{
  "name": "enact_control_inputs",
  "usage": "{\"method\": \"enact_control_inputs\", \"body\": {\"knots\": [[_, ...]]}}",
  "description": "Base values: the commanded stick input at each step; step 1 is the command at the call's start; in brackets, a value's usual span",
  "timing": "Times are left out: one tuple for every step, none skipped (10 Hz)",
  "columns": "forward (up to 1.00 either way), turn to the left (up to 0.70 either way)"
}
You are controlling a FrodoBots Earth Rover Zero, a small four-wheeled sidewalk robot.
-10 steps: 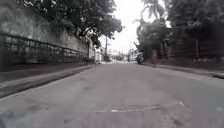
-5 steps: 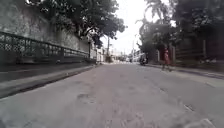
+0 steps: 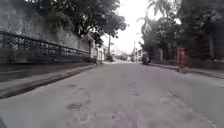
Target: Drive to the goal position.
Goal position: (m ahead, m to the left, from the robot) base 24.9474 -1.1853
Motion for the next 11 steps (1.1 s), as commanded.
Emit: {"method": "enact_control_inputs", "body": {"knots": [[1.00, 0.01], [1.00, 0.01], [1.00, 0.01], [1.00, 0.01], [1.00, 0.01], [1.00, 0.01], [1.00, 0.01], [1.00, 0.01], [1.00, 0.01], [1.00, 0.01], [1.00, 0.01]]}}
